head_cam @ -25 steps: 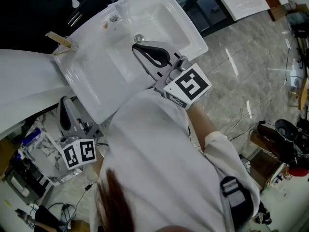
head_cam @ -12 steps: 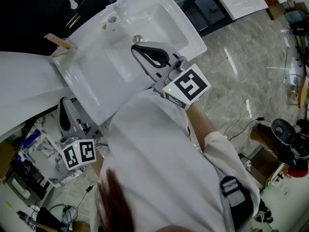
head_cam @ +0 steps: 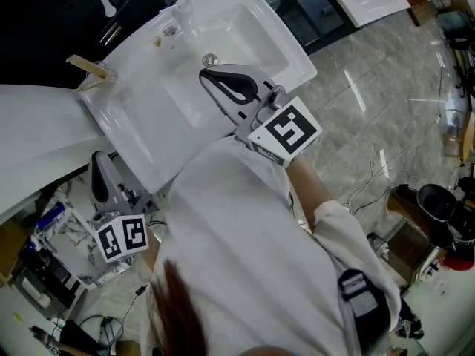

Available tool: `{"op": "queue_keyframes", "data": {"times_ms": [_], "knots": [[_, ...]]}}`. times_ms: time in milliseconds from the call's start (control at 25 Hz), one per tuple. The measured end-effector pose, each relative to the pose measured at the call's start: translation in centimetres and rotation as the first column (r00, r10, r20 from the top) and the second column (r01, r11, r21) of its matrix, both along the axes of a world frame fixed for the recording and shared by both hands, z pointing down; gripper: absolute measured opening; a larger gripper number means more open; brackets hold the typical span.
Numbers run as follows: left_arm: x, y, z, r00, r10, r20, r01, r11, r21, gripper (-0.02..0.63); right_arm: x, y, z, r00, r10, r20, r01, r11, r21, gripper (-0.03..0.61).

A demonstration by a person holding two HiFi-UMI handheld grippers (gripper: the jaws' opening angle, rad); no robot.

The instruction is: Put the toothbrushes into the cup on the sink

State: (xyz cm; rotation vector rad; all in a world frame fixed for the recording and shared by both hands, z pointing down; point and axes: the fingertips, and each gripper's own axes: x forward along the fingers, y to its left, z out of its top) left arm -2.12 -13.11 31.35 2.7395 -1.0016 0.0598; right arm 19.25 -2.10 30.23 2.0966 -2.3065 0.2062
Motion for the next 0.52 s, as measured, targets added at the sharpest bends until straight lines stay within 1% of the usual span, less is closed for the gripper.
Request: {"op": "queue_keyframes", "data": {"times_ms": [520], "knots": [[-0.04, -0.18, 0.02, 1.0, 0.002, 0.001, -0.002, 1.0, -0.002, 0.015, -0.07, -0.06, 0.08, 1.0, 0.003, -0.008, -0.003, 1.0, -0.008, 0.012]]}}
